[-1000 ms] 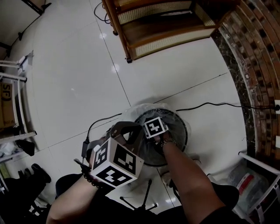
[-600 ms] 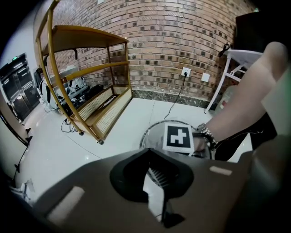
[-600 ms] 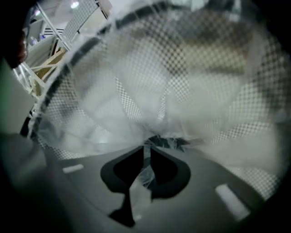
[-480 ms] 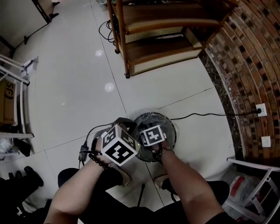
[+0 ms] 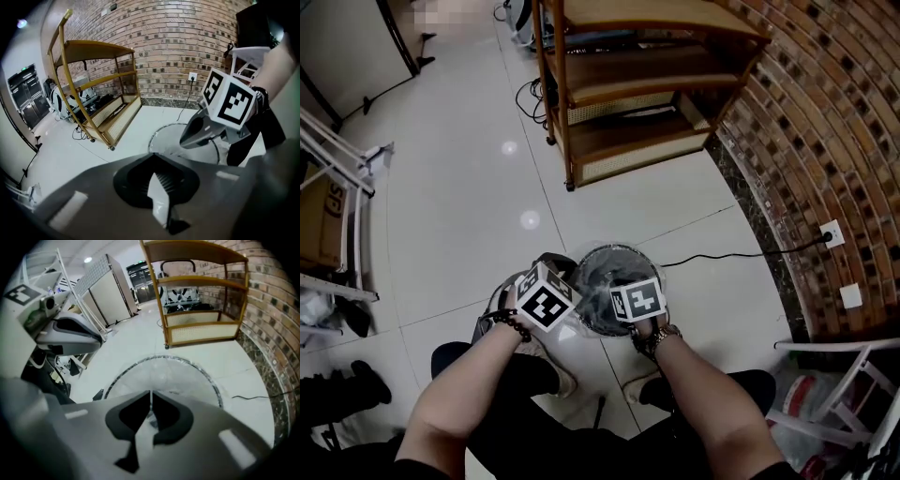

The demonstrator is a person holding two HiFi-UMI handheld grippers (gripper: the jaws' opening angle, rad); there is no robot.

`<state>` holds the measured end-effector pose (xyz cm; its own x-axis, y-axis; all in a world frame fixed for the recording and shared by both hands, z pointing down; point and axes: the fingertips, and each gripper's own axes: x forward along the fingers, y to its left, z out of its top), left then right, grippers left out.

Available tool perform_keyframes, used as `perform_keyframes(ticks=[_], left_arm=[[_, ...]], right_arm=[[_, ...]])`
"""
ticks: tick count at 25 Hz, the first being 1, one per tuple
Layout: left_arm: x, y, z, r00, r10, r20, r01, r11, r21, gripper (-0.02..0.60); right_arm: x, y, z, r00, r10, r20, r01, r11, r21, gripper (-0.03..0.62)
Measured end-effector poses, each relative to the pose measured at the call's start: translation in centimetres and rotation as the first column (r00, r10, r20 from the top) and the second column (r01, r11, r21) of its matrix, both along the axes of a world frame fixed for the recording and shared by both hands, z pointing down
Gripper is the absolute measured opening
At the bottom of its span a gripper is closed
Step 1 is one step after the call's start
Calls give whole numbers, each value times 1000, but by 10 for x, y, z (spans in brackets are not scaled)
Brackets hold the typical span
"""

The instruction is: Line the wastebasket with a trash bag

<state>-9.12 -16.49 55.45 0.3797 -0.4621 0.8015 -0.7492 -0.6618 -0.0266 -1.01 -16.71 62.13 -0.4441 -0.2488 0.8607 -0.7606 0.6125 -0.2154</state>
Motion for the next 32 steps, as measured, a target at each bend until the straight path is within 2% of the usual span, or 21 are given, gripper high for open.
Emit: perform_keyframes(ticks=[6,13,19,26,32], left_arm=[[17,18,-20,1000,26,-12,-25,1000,13,3],[49,47,-33,998,33,-54,-32,999,10,3],[61,61,-44,996,14,-87,-11,999,41,3],[71,76,-49,996,-10,-89,16,998,66,3],[75,88,-48,996,-22,-85,29,996,79,2]], right_arm=[[18,9,-42,998,41,42,-44,996,74,2],[38,24,-74,997,68,37,-73,986,149,2],[36,42,-86,997,53,55,-63,980,190,2],[31,57,-104,996,35,81,-54,968,245,2],[41,63,-111,994,68,86,-90,956,278,2]])
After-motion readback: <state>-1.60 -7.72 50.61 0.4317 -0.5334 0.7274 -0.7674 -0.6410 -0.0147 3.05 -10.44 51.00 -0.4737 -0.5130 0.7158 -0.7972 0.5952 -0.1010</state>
